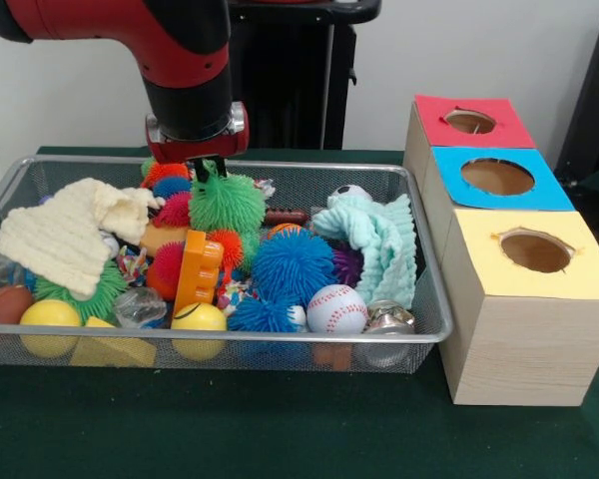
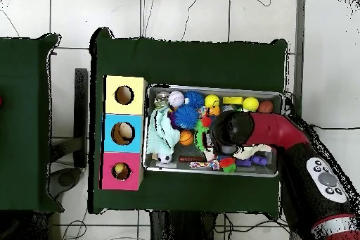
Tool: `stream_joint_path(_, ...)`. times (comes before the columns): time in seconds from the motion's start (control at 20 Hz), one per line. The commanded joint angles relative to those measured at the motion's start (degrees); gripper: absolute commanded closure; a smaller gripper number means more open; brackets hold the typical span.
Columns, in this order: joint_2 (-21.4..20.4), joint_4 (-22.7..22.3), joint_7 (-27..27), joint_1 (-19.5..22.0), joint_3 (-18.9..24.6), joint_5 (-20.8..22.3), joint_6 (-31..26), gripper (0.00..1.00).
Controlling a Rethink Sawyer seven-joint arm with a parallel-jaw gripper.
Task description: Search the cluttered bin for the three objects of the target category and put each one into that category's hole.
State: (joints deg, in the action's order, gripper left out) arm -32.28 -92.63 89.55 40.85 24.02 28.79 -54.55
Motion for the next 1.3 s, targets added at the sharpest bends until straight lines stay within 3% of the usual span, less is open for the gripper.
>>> stream_joint_path(0.05,-1.2,7.4,-18.4,-0.1,4.0,6.1,-6.9,1.0)
stream_joint_path(0.55,-0.7,7.9,-16.9,0.1,4.5,7.1,-7.6,1.0)
stream_joint_path(0.6,-0.8,7.5,-16.3,0.1,4.5,7.1,-7.4,0.0)
stream_joint_path(0.9,-1.8,5.0,-12.2,-1.0,3.9,6.3,-5.7,0.0)
stream_joint_path(1.3,-2.4,-1.4,-0.9,-4.6,3.2,3.3,0.2,0.0)
